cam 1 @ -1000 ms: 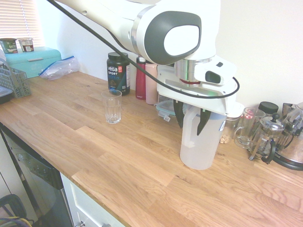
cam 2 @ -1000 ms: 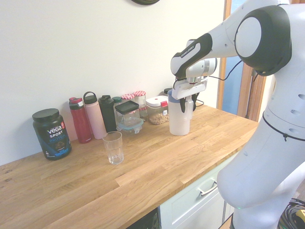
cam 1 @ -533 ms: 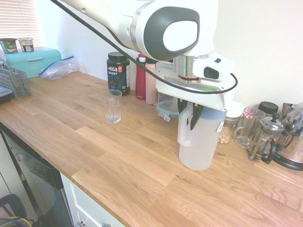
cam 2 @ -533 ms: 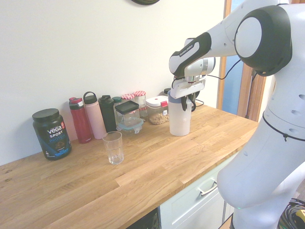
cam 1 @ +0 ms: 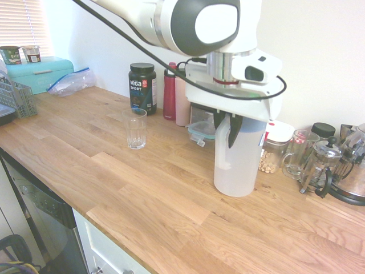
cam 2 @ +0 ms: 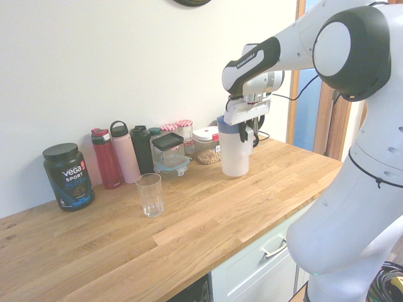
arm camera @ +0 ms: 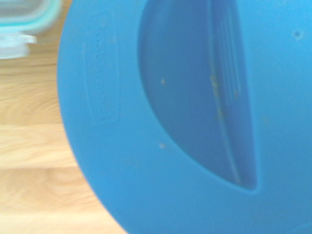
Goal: Pour me some water
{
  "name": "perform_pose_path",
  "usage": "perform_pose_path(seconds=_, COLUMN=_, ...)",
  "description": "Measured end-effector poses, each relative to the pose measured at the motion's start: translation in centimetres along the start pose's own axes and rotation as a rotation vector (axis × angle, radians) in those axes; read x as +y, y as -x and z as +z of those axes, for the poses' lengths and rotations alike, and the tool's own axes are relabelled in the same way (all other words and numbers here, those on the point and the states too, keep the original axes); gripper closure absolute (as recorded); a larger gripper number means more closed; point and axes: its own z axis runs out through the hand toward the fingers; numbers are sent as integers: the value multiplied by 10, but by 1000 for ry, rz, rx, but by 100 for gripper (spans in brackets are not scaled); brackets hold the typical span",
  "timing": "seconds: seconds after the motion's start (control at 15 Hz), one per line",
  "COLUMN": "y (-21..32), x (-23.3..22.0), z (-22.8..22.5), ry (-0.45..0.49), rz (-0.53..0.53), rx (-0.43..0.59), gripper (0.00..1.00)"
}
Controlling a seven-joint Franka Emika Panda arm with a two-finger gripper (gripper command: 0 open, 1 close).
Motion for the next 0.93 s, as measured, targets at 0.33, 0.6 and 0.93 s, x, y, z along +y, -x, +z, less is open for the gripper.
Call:
perform_pose_path(seconds=0.33, y=75, x=-35, z=-84, ry=-20, rz=-264, rx=4, gripper=100)
perform_pose_path(seconds=0.6, y=145, x=-100, z=-91, ry=-4, rz=-514, rx=5, gripper=100)
perform_pose_path(seconds=0.93, y=183, x=-162, z=-70, ry=92, rz=-807, rx=-26, gripper=100)
